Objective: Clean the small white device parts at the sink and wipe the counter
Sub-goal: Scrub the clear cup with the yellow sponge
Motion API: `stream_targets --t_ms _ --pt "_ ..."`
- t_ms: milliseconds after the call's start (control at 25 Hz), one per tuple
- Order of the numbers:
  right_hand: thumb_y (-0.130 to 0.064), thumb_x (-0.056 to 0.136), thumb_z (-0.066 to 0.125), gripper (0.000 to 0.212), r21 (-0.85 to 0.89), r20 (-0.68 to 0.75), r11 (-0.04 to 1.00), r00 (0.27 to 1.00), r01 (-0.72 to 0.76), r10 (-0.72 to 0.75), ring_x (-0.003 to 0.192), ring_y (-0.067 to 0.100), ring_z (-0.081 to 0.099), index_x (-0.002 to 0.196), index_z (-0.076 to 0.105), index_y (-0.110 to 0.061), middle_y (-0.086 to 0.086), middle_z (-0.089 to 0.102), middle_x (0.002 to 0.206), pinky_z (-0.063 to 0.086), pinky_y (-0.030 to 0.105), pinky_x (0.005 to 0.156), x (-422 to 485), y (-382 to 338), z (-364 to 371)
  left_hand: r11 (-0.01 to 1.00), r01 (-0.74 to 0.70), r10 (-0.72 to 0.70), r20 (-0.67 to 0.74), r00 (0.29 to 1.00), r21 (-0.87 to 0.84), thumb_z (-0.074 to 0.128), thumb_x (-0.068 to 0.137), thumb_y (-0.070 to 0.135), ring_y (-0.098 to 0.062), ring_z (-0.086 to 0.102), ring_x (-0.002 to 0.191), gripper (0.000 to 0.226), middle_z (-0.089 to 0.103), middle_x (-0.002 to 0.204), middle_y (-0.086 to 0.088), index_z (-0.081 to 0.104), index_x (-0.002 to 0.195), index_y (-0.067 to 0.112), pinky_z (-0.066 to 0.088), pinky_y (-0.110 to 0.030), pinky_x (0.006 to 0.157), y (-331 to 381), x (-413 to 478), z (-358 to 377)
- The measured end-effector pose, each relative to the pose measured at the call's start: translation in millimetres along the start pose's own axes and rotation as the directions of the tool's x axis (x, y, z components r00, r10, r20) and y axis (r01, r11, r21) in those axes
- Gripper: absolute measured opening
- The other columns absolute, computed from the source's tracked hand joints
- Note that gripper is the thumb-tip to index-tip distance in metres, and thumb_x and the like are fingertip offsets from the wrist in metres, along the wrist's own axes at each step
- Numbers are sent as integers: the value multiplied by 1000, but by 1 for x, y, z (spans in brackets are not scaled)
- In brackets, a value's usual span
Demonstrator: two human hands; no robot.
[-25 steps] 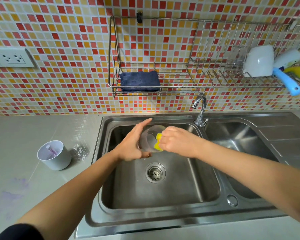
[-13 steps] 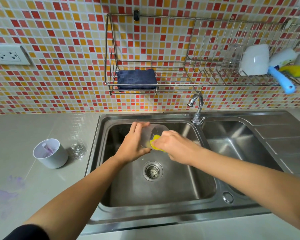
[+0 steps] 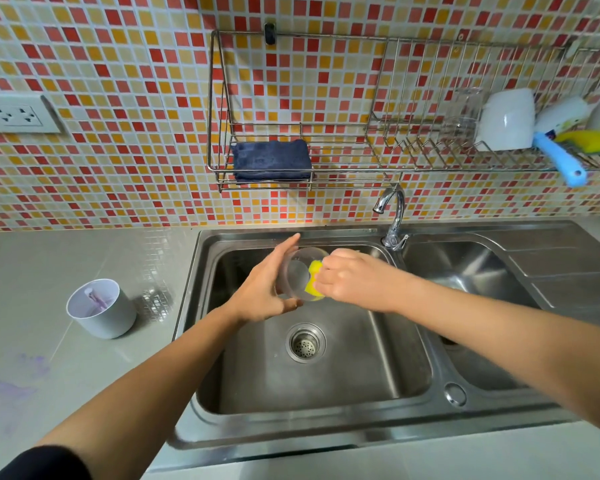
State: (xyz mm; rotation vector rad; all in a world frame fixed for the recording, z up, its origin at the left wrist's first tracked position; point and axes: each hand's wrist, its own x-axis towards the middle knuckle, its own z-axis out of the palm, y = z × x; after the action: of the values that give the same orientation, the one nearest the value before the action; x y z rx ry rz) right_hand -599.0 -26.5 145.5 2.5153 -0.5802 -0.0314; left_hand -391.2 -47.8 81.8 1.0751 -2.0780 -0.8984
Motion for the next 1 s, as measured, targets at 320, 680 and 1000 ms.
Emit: stream_targets --t_ms 320,680,1000 --pt "4 65 71 48 641 245 636 899 -430 362 73 25 54 106 69 -21 6 72 85 49 33 68 4 -19 4 998 28 -17 -173 985 58 84 63 13 -11 42 122 85 43 132 -2 38 135 11 41 -15 98 -10 -6 6" --pt "-2 60 67 18 277 -7 937 975 -213 223 59 17 54 64 65 -20 -7 60 56 45 23 60 6 -11 3 1000 -2 4 -150 989 13 85 61 23 -13 42 122 93 38 128 2 32 136 14 43 -30 101 2 3 10" --pt "3 57 74 29 420 98 858 955 -294 279 64 20 50 72 64 -19 -2 61 63 49 29 64 10 -16 4 998 16 -9 -124 992 56 84 56 29 -10 46 122 91 49 133 -1 39 133 12 34 -9 100 -2 5 12"
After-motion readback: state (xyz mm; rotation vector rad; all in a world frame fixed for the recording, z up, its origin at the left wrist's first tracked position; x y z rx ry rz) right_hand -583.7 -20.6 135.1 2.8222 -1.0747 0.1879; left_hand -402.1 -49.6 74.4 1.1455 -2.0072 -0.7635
